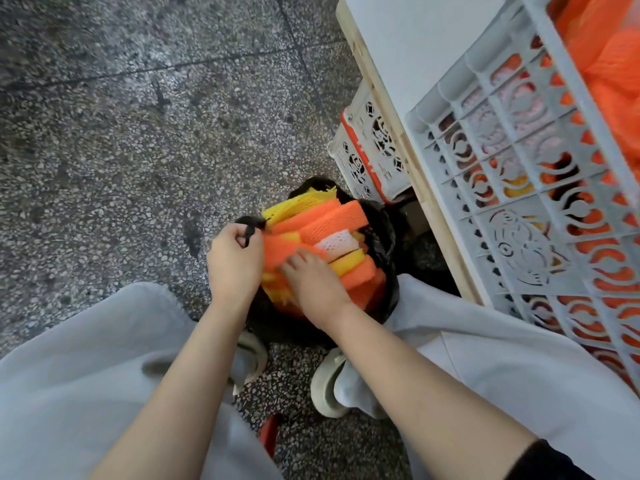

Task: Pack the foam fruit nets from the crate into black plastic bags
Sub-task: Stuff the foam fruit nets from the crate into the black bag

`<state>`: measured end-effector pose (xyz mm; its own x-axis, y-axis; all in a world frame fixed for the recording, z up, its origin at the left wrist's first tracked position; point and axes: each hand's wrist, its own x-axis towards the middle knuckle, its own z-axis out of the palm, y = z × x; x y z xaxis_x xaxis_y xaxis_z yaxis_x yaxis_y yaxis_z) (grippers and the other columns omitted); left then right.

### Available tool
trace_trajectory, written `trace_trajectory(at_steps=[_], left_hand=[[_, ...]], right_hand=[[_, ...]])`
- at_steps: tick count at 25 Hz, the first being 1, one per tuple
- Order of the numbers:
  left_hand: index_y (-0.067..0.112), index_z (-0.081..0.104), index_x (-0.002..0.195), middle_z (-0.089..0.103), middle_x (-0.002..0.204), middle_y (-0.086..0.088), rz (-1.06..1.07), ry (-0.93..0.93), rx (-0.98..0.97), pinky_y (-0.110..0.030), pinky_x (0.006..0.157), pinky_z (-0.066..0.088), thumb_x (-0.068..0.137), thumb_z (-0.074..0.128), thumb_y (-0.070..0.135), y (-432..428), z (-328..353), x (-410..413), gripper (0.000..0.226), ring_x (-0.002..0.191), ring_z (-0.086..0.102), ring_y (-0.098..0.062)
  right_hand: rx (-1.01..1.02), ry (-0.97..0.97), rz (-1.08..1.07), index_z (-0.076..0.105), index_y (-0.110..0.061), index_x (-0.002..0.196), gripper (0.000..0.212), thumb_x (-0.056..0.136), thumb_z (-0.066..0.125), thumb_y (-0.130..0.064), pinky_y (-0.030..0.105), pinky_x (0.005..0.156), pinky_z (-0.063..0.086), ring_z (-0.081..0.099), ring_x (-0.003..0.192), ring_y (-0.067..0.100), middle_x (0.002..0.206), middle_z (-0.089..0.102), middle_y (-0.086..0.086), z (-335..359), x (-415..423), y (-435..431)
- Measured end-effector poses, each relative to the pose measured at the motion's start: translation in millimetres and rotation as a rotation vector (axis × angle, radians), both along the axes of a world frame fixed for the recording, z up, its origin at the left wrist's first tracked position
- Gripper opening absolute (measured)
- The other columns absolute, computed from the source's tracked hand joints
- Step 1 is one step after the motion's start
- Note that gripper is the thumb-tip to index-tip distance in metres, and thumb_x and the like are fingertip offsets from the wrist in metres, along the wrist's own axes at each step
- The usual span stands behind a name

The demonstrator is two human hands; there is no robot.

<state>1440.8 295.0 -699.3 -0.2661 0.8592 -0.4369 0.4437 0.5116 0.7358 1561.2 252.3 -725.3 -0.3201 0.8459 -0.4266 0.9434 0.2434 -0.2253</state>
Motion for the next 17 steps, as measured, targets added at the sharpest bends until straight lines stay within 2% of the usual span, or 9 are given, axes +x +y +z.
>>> trace_trajectory(at_steps=[2, 4, 8, 11, 14, 17], left_hand=[[0.013, 0.056, 0.079, 0.051, 0.063, 0.001, 0.005, -0.012, 0.000, -0.035, 0.068, 0.042, 0.089, 0.055, 0.018, 1.6, -0.8, -1.3, 0.012, 0.074, 0.058, -0.029], [0.013, 0.053, 0.075, 0.048, 0.062, 0.001, -0.019, -0.009, -0.013, -0.035, 0.065, 0.040, 0.090, 0.055, 0.019, 0.6, 0.1, -0.1, 0.016, 0.071, 0.054, -0.028], [0.011, 0.055, 0.081, 0.049, 0.065, 0.002, -0.076, 0.033, -0.028, -0.029, 0.061, 0.032, 0.090, 0.055, 0.019, -4.5, 3.8, 2.3, 0.012, 0.069, 0.049, -0.022], [0.010, 0.058, 0.088, 0.052, 0.069, 0.002, -0.115, 0.041, -0.015, -0.029, 0.063, 0.032, 0.089, 0.055, 0.015, -8.3, 8.8, -0.1, 0.006, 0.073, 0.050, -0.022], [0.011, 0.059, 0.101, 0.060, 0.087, -0.003, -0.231, 0.129, 0.018, -0.030, 0.071, 0.038, 0.087, 0.055, 0.013, -16.6, 15.4, -1.5, 0.015, 0.083, 0.054, -0.023], [0.009, 0.057, 0.113, 0.062, 0.108, -0.011, -0.369, 0.245, 0.046, -0.039, 0.083, 0.047, 0.087, 0.053, 0.013, -24.4, 18.1, -0.6, 0.026, 0.101, 0.057, -0.031]], right_hand=[[-0.066, -0.085, 0.165, 0.051, -0.012, 0.124, 0.030, 0.096, 0.043, -0.019, 0.035, 0.103, 0.025, 0.035, 0.129, 0.026, 0.127, 0.054, 0.006, -9.8, 2.7, -10.3], [-0.116, -0.094, 0.233, 0.052, -0.015, 0.126, 0.032, 0.098, 0.039, -0.019, 0.037, 0.102, 0.026, 0.034, 0.128, 0.027, 0.127, 0.054, 0.004, -12.0, 3.0, -16.5], [0.011, 0.003, 0.190, 0.055, -0.005, 0.115, 0.037, 0.090, 0.029, -0.006, 0.041, 0.098, 0.033, 0.041, 0.122, 0.033, 0.118, 0.058, 0.012, -0.9, 4.4, -14.1], [0.018, -0.081, 0.169, 0.046, -0.009, 0.127, 0.037, 0.092, 0.035, -0.005, 0.042, 0.106, 0.025, 0.032, 0.130, 0.029, 0.133, 0.048, 0.008, 10.3, 8.9, -11.9], [0.015, -0.079, 0.120, 0.039, -0.011, 0.134, 0.042, 0.093, 0.037, -0.004, 0.038, 0.106, 0.028, 0.035, 0.130, 0.025, 0.137, 0.044, 0.006, 20.3, 16.6, -13.6], [0.053, -0.069, 0.094, 0.043, -0.010, 0.128, 0.041, 0.088, 0.044, -0.002, 0.035, 0.103, 0.033, 0.040, 0.126, 0.025, 0.133, 0.047, 0.007, 32.5, 32.0, -17.7]])
